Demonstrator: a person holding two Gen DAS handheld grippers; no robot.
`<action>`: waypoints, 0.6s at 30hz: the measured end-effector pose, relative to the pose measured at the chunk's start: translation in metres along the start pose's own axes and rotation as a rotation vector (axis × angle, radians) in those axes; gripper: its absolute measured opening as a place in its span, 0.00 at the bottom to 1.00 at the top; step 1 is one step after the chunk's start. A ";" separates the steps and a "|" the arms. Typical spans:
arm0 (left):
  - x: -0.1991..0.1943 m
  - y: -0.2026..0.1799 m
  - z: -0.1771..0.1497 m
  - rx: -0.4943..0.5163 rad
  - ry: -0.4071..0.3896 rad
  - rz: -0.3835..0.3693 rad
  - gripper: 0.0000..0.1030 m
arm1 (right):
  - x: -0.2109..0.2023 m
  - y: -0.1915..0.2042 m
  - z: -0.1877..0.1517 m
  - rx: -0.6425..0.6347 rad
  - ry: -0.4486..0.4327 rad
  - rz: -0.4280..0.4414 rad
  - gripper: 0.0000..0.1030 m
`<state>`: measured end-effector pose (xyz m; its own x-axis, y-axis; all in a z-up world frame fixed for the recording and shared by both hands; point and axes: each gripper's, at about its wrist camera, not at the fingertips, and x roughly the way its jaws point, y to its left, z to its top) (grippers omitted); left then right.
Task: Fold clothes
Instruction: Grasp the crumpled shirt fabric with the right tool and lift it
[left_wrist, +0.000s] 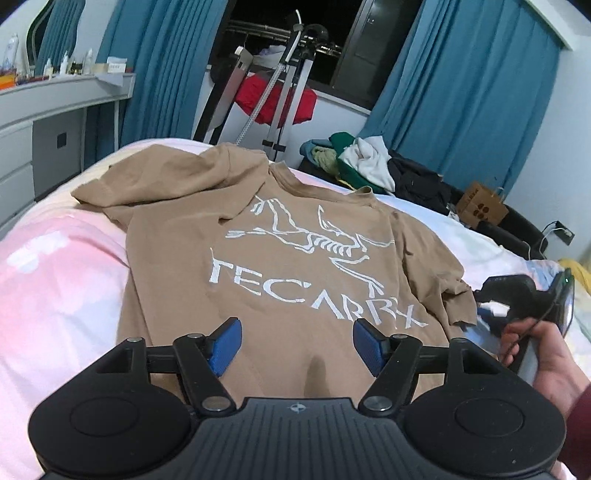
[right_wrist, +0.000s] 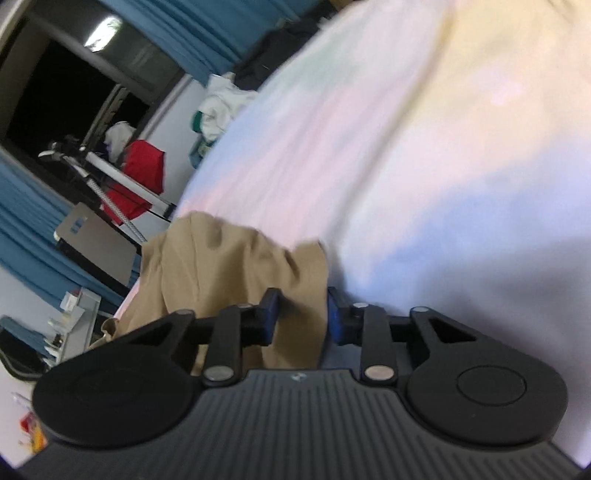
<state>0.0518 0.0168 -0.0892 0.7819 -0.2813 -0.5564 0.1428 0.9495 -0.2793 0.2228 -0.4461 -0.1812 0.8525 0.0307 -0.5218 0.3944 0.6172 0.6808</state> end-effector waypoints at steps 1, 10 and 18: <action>0.002 0.001 0.000 0.000 0.005 -0.004 0.67 | 0.002 0.003 0.005 -0.015 -0.016 -0.001 0.13; 0.022 -0.001 -0.004 0.020 0.027 0.008 0.66 | -0.001 0.025 0.069 -0.107 -0.356 -0.021 0.08; 0.039 0.001 -0.005 0.019 0.067 0.034 0.66 | 0.027 0.010 0.082 -0.118 -0.335 -0.060 0.11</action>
<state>0.0793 0.0062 -0.1153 0.7446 -0.2566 -0.6163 0.1289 0.9611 -0.2444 0.2783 -0.5037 -0.1465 0.9017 -0.2559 -0.3484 0.4219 0.6970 0.5799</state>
